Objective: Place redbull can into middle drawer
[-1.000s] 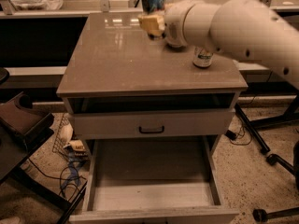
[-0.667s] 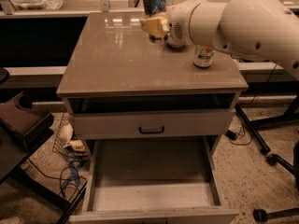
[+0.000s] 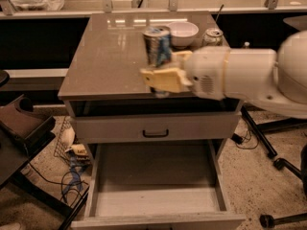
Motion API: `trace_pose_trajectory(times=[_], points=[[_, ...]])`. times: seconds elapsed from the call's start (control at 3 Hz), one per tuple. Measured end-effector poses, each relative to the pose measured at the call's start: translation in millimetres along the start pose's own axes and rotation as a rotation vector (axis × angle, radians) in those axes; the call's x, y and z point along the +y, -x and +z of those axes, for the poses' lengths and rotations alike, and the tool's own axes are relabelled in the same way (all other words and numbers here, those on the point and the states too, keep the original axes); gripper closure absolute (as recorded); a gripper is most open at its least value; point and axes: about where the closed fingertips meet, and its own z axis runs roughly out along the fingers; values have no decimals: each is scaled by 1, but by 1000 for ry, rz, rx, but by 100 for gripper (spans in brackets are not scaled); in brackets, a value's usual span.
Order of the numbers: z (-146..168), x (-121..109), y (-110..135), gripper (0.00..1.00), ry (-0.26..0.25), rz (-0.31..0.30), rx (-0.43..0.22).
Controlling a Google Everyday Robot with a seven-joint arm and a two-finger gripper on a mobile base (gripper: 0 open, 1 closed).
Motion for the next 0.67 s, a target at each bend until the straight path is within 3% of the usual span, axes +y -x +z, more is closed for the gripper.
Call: trace_pose_trajectory(times=[0.33, 0.67], points=[[-37, -6, -9, 100, -39, 26, 1], [-36, -6, -8, 100, -44, 23, 1]])
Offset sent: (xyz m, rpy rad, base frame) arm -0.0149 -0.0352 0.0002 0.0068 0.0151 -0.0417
